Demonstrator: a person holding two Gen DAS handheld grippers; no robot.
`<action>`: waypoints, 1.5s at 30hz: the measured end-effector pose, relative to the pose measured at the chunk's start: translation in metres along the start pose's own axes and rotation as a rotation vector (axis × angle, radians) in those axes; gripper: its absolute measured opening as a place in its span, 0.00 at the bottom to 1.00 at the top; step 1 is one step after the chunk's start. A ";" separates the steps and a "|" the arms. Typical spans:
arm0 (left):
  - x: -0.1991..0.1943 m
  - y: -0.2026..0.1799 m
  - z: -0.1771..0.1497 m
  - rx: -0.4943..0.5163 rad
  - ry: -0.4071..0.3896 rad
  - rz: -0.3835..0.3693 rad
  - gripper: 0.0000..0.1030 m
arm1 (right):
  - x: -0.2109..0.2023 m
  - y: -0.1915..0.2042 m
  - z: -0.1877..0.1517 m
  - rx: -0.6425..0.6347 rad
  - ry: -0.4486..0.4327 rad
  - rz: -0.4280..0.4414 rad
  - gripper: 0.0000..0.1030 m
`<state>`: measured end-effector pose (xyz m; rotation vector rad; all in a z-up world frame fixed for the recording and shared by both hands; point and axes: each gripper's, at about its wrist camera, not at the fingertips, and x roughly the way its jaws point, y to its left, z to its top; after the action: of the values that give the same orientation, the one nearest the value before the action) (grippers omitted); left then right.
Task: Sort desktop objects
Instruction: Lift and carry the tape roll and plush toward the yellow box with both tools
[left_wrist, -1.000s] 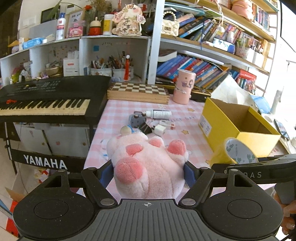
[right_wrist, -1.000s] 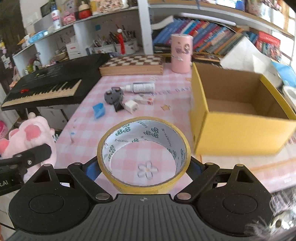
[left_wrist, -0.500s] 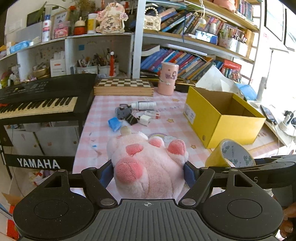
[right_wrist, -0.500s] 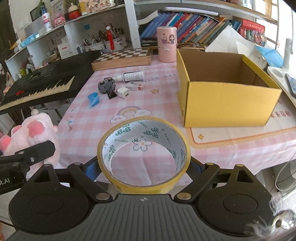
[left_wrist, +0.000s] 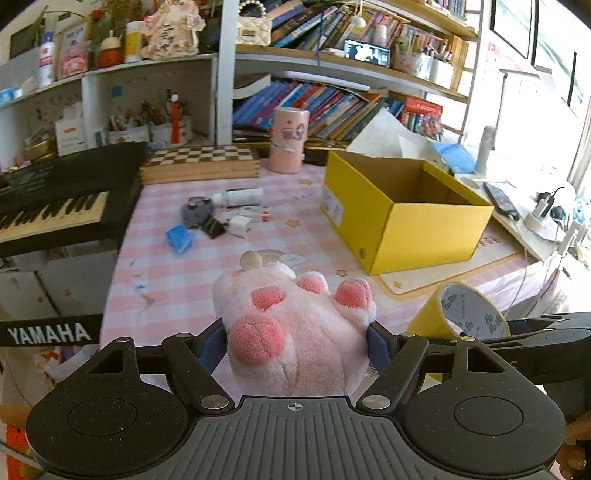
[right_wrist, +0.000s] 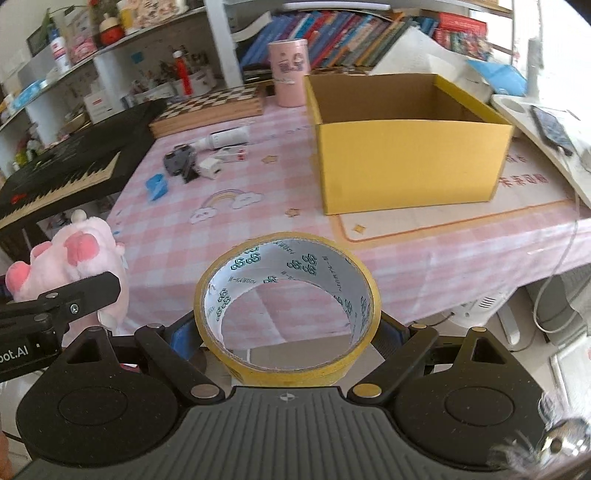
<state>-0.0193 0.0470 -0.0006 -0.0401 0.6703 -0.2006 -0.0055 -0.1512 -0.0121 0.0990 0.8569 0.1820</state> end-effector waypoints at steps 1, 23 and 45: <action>0.001 -0.003 0.002 -0.001 -0.004 -0.006 0.74 | -0.002 -0.004 0.001 0.005 -0.002 -0.009 0.88; 0.011 -0.042 0.008 0.094 0.004 -0.087 0.74 | -0.019 -0.040 -0.009 0.081 -0.023 -0.072 0.88; 0.018 -0.055 0.022 0.133 -0.038 -0.139 0.74 | -0.022 -0.049 0.004 0.101 -0.049 -0.102 0.88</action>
<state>-0.0013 -0.0114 0.0114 0.0377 0.6157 -0.3771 -0.0106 -0.2039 -0.0016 0.1533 0.8198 0.0409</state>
